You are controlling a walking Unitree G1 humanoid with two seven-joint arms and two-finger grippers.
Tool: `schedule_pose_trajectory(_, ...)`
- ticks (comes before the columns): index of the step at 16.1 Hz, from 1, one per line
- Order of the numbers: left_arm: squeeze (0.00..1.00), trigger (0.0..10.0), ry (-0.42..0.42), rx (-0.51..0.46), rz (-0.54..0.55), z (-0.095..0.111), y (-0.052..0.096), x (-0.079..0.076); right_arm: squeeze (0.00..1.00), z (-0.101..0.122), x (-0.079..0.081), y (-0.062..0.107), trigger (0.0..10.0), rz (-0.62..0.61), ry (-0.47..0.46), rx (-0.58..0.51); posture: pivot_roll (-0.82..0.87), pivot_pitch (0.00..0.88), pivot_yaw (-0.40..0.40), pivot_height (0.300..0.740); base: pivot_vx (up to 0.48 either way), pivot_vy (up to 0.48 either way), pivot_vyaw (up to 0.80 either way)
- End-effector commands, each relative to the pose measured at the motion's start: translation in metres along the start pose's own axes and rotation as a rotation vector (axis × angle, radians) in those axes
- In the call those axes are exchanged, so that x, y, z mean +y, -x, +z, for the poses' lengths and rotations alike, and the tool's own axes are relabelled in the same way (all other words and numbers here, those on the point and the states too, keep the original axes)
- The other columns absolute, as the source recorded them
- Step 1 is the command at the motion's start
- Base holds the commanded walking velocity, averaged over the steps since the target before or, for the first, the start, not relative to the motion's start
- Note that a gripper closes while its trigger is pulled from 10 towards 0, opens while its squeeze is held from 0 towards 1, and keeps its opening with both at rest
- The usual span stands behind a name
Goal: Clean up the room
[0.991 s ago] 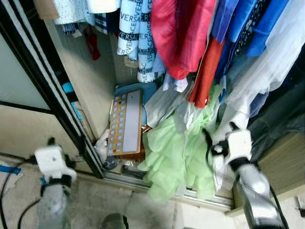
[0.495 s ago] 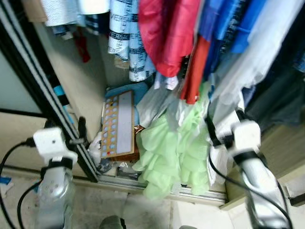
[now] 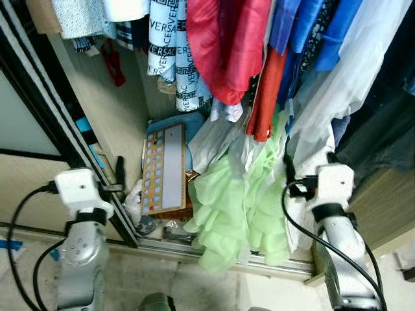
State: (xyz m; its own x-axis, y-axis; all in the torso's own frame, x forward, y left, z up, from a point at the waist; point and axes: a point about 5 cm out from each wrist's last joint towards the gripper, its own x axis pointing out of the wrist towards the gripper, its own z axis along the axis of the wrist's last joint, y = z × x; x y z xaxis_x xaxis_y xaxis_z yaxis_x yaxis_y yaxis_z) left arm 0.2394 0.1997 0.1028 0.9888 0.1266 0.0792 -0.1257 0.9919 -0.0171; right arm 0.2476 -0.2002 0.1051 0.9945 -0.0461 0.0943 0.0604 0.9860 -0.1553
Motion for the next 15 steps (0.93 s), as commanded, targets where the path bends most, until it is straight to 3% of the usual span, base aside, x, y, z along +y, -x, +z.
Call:
schedule_pose_trajectory(1, 0.0, 10.0, -0.022, 0.006, -0.022, -0.001, 0.0, 0.0, 0.0, -0.001, -0.003, 0.003, 10.0, -0.011, -0.025, 0.014, -0.09, 0.0, 0.067, 0.74, 0.0, 0.0, 0.0)
schedule_pose_trajectory(3, 0.0, 10.0, -0.034, 0.022, -0.03, -0.006, 0.001, 0.001, 0.0, -0.003, 0.01, 0.007, 10.0, 0.044, -0.032, 0.022, -0.08, 0.0, 0.065, 0.74, 0.0, 0.0, 0.0)
schedule_pose_trajectory(5, 0.0, 10.0, -0.064, 0.04, 0.019, -0.012, 0.005, 0.01, 0.0, 0.005, 0.025, -0.004, 10.0, 0.088, -0.068, -0.005, -0.08, 0.0, 0.063, 0.74, 0.0, 0.0, 0.0)
schedule_pose_trajectory(9, 0.0, 10.0, -0.021, 0.059, 0.011, -0.018, 0.014, -0.001, 0.0, 0.005, 0.029, -0.005, 10.0, 0.081, -0.09, 0.009, -0.09, 0.0, 0.052, 0.74, 0.0, 0.0, 0.0)
schedule_pose_trajectory(15, 0.0, 10.0, -0.006, 0.069, -0.007, -0.019, 0.019, -0.009, 0.0, 0.0, 0.026, 0.001, 10.0, 0.1, -0.07, 0.048, -0.09, 0.0, 0.03, 0.74, 0.0, 0.0, -0.78)
